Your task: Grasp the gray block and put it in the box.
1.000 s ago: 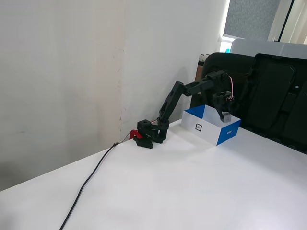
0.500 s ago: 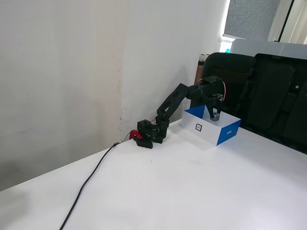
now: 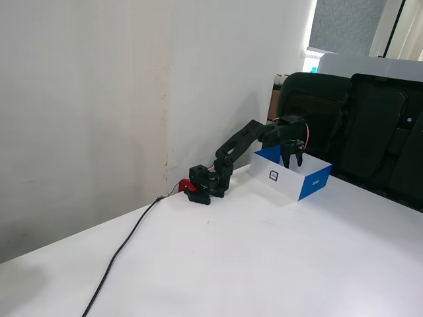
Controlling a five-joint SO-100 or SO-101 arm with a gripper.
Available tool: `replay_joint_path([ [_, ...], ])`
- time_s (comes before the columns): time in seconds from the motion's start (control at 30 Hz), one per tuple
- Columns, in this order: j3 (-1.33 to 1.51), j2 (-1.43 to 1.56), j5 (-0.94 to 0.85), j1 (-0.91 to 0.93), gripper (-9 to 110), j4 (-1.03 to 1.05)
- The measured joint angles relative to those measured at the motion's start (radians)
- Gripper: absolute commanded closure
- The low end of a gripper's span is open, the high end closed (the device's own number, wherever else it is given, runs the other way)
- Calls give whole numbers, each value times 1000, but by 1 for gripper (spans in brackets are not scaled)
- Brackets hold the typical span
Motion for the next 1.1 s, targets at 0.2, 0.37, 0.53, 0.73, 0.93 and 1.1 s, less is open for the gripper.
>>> replay_joint_path([
  [0.2, -48, 28, 0, -3, 101, 0],
  [0.37, -49, 78, 0, -35, 101, 0],
  [0.53, -12, 163, 0, -124, 101, 0],
  [0.73, 114, 337, 0, -275, 101, 0],
  [0.93, 236, 534, 0, -495, 101, 0],
  [1.1, 270, 635, 0, -724, 101, 0],
])
